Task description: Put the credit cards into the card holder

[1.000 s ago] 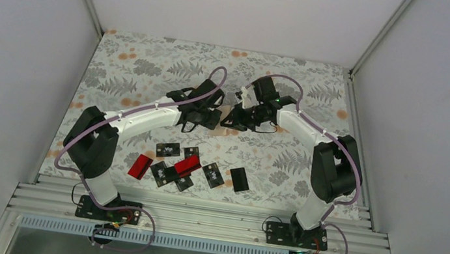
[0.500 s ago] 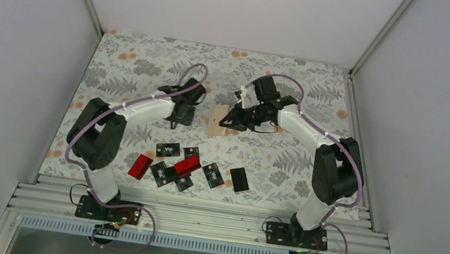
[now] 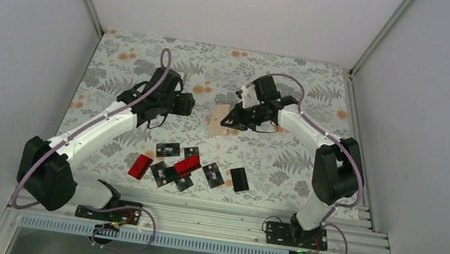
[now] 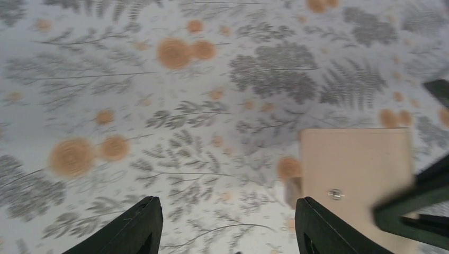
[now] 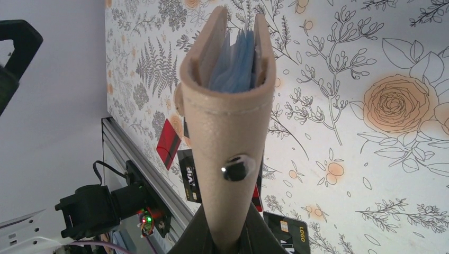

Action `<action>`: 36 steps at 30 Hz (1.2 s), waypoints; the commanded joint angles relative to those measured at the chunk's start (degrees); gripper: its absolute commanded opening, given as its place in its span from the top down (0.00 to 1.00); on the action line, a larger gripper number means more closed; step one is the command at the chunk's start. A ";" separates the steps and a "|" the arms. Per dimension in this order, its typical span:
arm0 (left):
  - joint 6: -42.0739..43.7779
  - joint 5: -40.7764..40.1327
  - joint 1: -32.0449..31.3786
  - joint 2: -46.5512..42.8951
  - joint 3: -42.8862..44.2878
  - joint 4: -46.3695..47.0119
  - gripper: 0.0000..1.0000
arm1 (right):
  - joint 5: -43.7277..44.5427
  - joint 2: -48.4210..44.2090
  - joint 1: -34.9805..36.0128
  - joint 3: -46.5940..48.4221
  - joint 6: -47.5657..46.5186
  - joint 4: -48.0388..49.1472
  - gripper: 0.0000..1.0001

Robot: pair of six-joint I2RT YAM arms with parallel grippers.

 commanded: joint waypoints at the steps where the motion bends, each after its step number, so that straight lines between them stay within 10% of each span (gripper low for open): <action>1: 1.34 10.74 0.05 0.34 -2.11 6.43 0.37 | 0.09 -1.18 0.09 2.45 -0.51 0.91 0.96; 36: 0.08 20.01 -1.35 14.32 -1.30 15.88 0.69 | -1.29 -3.09 0.05 1.65 -0.90 0.93 0.96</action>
